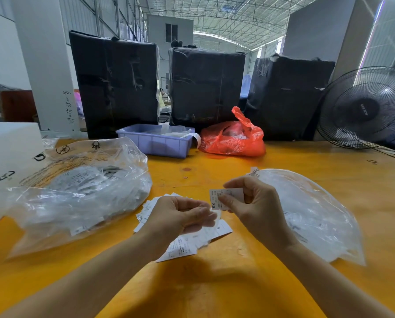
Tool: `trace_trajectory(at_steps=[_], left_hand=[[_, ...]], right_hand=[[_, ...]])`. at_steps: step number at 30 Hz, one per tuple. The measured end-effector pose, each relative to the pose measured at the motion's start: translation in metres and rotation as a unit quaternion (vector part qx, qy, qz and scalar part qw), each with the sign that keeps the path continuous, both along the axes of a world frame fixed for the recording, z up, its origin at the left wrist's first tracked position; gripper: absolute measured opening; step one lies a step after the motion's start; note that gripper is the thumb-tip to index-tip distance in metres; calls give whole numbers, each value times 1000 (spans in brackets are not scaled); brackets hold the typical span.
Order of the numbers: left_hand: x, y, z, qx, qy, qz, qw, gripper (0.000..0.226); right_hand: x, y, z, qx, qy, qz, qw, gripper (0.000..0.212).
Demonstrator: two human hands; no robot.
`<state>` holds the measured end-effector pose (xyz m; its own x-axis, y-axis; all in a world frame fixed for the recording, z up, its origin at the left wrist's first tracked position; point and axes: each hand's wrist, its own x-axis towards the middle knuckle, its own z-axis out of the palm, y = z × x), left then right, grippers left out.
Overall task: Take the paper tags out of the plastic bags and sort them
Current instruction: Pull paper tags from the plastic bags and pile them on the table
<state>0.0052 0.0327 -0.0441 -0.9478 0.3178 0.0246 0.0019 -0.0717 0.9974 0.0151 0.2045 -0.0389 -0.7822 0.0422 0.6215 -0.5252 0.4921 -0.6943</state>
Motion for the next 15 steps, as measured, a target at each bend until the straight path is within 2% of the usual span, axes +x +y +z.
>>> trace_trajectory(at_steps=[6, 15], left_hand=[[-1, 0, -1, -9, 17, 19, 1000, 10], [-2, 1, -1, 23, 20, 60, 998, 14]], right_hand=[[0, -1, -1, 13, -24, 9, 1000, 20], [0, 0, 0, -3, -41, 2, 999, 17]])
